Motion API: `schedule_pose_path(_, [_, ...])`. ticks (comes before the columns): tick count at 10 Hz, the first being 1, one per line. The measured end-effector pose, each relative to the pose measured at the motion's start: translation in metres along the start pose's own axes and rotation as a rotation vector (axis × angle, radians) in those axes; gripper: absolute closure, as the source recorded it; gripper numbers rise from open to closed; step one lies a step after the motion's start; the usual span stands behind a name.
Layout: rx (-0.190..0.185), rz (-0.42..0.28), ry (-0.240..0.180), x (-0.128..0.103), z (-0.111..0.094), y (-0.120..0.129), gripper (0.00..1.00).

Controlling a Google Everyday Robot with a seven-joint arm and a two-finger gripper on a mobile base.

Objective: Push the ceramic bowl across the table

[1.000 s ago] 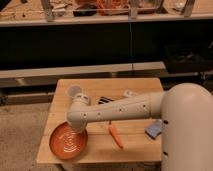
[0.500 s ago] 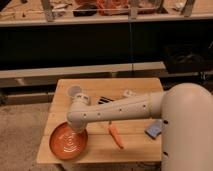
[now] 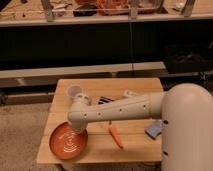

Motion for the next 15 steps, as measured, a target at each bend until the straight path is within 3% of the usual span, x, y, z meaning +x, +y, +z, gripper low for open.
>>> schedule_pose_path(15, [0.010, -0.024, -0.017, 0.0008, 0.0012, -0.0026, 1.00])
